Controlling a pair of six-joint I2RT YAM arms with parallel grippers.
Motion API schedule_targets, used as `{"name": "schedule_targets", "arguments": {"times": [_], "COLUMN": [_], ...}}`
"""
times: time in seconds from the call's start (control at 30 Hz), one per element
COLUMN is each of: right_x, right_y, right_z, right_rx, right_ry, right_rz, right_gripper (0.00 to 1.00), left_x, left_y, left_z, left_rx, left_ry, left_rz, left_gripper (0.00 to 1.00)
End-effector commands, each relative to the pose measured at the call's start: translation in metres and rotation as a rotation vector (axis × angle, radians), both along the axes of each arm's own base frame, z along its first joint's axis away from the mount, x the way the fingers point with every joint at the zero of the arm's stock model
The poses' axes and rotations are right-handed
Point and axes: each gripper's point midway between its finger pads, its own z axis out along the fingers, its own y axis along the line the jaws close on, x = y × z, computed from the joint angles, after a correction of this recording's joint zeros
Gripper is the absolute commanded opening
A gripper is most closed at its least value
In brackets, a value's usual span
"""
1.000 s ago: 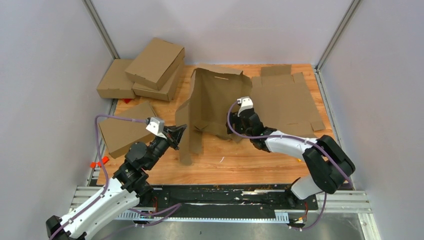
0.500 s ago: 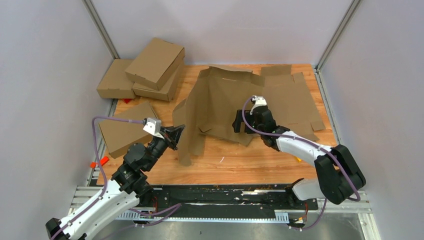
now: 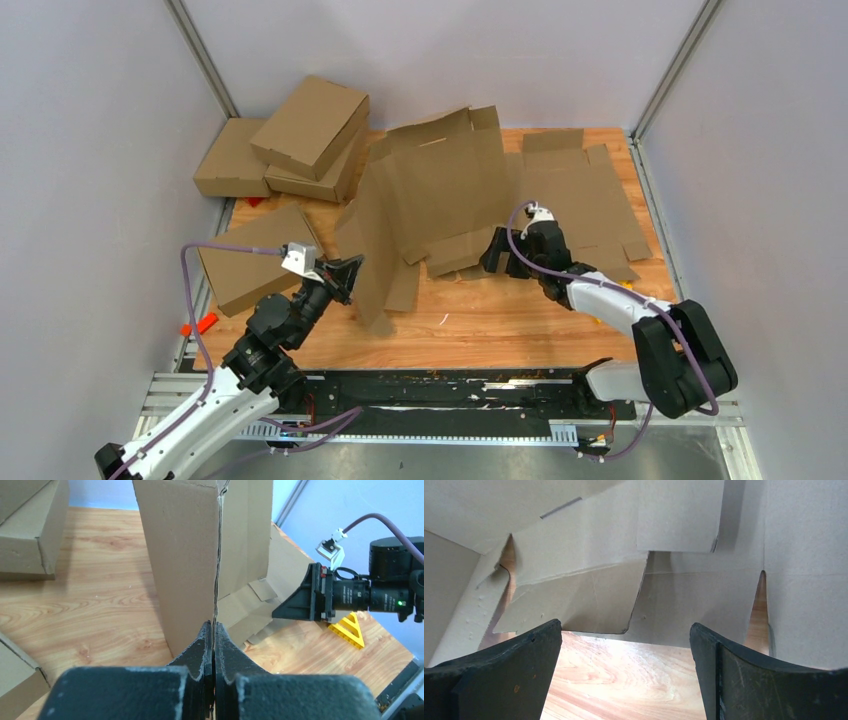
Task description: Fold the paper box
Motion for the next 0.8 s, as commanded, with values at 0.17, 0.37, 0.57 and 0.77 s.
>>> {"name": "schedule_targets", "arguments": {"times": [0.17, 0.37, 0.57, 0.77], "right_x": [0.040, 0.065, 0.071, 0.070], "right_y": [-0.011, -0.031, -0.042, -0.034], "right_z": [0.046, 0.050, 0.031, 0.011], "right_rx": [0.132, 0.141, 0.155, 0.207], "right_ry": [-0.095, -0.066, 0.003, 0.054], "right_rz": [-0.123, -0.210, -0.267, -0.234], "right_gripper": [1.00, 1.00, 1.00, 0.98], "left_x": [-0.013, -0.012, -0.011, -0.010], "left_y": [-0.017, -0.021, -0.021, -0.021], "left_z": [-0.018, -0.015, -0.018, -0.018], "left_rx": [0.103, 0.112, 0.119, 0.123], "left_ry": [-0.008, -0.017, -0.011, -0.013], "left_rz": [-0.130, -0.145, -0.140, -0.138], "left_gripper": [0.00, 0.00, 0.00, 0.00]}}
